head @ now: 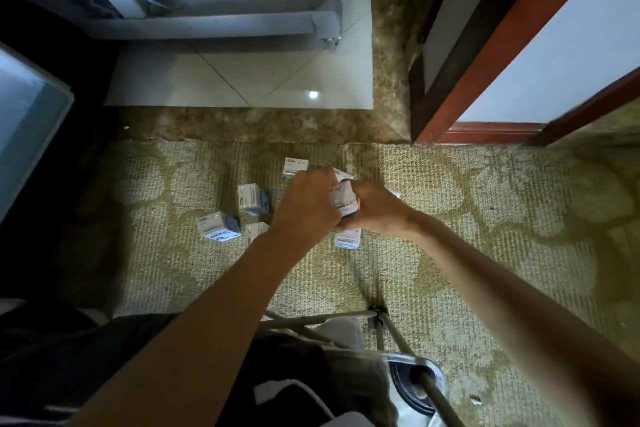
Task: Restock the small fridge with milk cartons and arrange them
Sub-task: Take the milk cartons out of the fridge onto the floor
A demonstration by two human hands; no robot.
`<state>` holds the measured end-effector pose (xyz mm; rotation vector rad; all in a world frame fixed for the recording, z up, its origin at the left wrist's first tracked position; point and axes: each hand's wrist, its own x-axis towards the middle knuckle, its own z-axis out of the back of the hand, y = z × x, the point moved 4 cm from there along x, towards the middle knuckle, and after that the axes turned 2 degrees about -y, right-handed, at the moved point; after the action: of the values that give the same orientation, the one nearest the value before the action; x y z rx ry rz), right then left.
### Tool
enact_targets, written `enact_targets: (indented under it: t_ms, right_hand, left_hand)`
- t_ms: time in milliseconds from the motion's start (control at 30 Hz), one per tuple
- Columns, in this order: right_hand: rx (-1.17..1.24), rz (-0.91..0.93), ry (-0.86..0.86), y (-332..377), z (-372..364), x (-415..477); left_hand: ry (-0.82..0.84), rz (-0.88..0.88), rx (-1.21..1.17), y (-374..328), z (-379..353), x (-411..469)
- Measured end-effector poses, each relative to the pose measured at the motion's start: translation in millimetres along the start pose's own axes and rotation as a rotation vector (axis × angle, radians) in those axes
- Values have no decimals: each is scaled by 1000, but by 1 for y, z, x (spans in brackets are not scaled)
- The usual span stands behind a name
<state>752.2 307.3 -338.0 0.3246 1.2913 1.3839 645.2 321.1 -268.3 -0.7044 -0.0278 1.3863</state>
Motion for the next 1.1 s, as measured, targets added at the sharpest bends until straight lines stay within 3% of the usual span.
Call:
enact_targets:
  t_ms: [167, 333, 433, 800, 933, 1100]
  right_hand:
    - [-257, -80, -49, -28, 13, -21]
    - [-323, -221, -192, -83, 15, -54]
    - [-371, -248, -178, -106, 7, -61]
    - [-175, -433, -223, -147, -25, -35]
    - [-350, -519, -190, -146, -20, -31]
    - [-668, -533, 11, -123, -14, -22]
  left_hand:
    - [103, -48, -78, -12, -10, -3]
    - [251, -85, -22, -17, -25, -6]
    - [288, -96, 4, -15, -32, -12]
    - [248, -111, 57, 2, -42, -15]
    - [240, -103, 74, 5, -45, -16]
    - [257, -99, 111, 7, -32, -16]
